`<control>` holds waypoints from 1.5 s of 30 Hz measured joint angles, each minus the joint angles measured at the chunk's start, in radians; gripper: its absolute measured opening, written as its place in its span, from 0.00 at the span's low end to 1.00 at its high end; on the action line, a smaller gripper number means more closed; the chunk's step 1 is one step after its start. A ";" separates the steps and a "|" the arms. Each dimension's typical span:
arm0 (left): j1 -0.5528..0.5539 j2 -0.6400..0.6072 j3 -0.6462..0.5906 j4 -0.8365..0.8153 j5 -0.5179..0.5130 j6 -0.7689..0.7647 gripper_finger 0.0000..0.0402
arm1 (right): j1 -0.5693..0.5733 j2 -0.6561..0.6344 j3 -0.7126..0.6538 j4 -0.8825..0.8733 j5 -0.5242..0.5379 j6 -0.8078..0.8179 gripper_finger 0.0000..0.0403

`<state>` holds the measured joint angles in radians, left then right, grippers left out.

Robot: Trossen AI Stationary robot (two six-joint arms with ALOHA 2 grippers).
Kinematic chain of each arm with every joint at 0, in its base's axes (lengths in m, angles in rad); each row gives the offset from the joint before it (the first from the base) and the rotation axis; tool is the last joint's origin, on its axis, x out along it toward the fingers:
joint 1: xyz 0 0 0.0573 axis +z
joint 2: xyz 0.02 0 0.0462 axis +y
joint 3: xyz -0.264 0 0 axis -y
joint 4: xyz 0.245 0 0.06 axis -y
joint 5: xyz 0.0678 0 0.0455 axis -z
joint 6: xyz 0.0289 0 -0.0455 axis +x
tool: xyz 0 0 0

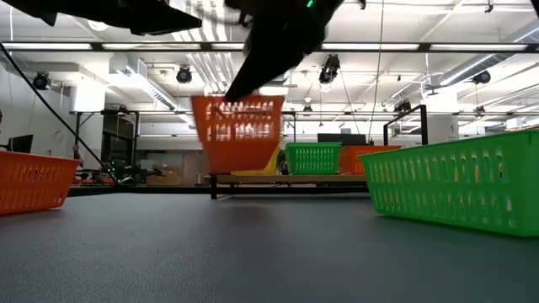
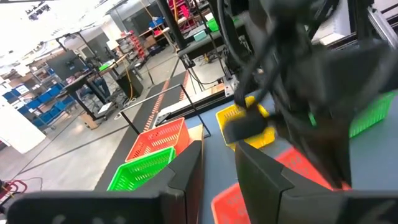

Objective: Stack baskets on shelf by color
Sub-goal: Stack the top orange bin on top of the orange bin on the shelf

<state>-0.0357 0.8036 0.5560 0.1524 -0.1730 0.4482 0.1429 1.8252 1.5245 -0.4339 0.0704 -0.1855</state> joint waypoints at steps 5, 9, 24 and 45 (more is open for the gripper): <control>0.000 0.000 0.000 0.006 0.000 0.000 0.20 | 0.004 -0.111 -0.023 -0.072 0.000 -0.088 0.03; 0.000 0.001 0.000 0.008 0.000 -0.001 0.20 | -0.009 -0.217 -0.102 -0.053 0.007 -0.150 0.03; 0.001 0.004 0.001 0.024 0.000 -0.001 0.20 | -0.199 -0.638 -0.515 0.148 0.062 -0.303 0.03; 0.000 0.012 0.001 0.027 0.000 0.001 0.20 | -0.562 -0.874 -0.774 0.207 0.054 -0.492 0.03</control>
<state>-0.0353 0.8158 0.5568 0.1792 -0.1726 0.4489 -0.4189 0.9508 0.7509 -0.2264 0.1243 -0.6771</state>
